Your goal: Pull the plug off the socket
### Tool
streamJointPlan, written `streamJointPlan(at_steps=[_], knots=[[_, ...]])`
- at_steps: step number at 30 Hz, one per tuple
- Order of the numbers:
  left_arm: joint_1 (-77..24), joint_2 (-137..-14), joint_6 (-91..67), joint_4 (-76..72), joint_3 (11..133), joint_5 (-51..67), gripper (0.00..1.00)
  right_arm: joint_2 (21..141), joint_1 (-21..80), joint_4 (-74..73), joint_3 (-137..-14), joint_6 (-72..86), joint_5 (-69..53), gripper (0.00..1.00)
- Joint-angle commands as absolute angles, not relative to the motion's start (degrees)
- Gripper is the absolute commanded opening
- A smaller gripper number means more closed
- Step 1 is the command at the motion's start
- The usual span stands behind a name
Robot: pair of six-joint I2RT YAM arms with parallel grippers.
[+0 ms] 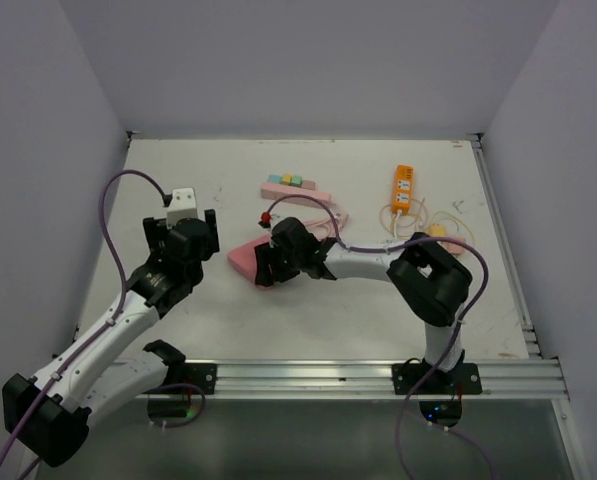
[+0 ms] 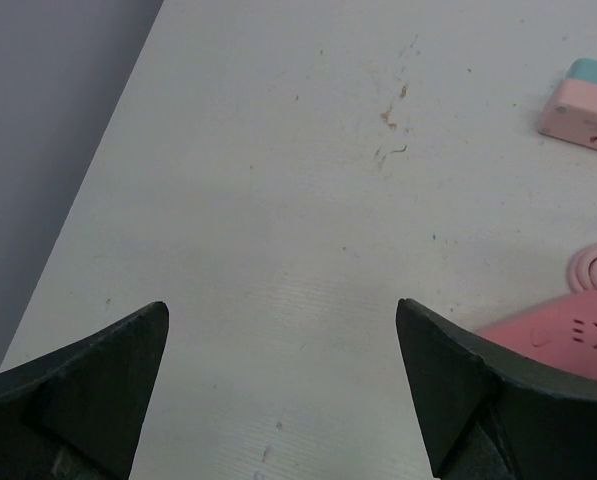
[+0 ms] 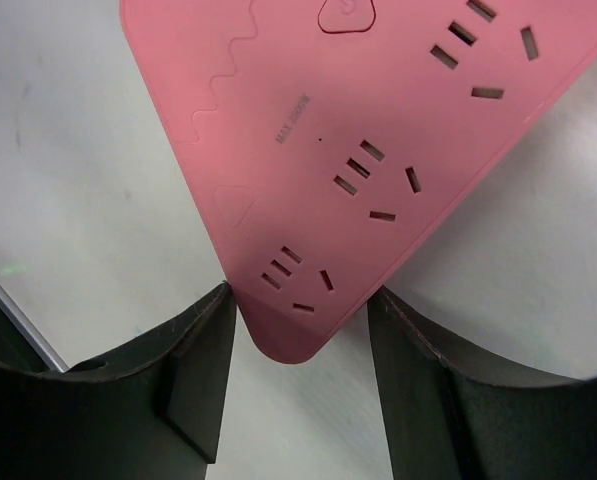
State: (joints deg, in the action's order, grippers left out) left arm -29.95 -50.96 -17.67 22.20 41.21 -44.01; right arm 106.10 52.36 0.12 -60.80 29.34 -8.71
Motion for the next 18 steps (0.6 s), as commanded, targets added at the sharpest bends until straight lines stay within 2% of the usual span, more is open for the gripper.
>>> streamJointPlan(at_steps=[1, 8, 18], knots=[[-29.3, -48.7, -19.7, 21.5, 41.6, -48.1, 1.00, 112.0, 52.7, 2.4, -72.8, 27.9, -9.6, 0.56], [-29.2, -46.8, -20.5, 21.5, 41.0, -50.2, 1.00, 121.3, 52.7, -2.5, -89.5, 24.4, -7.7, 0.66], [-29.1, -46.8, -20.4, 21.4, 41.2, -49.3, 1.00, 116.3, 48.9, -11.2, -89.1, 16.9, 7.3, 0.70]])
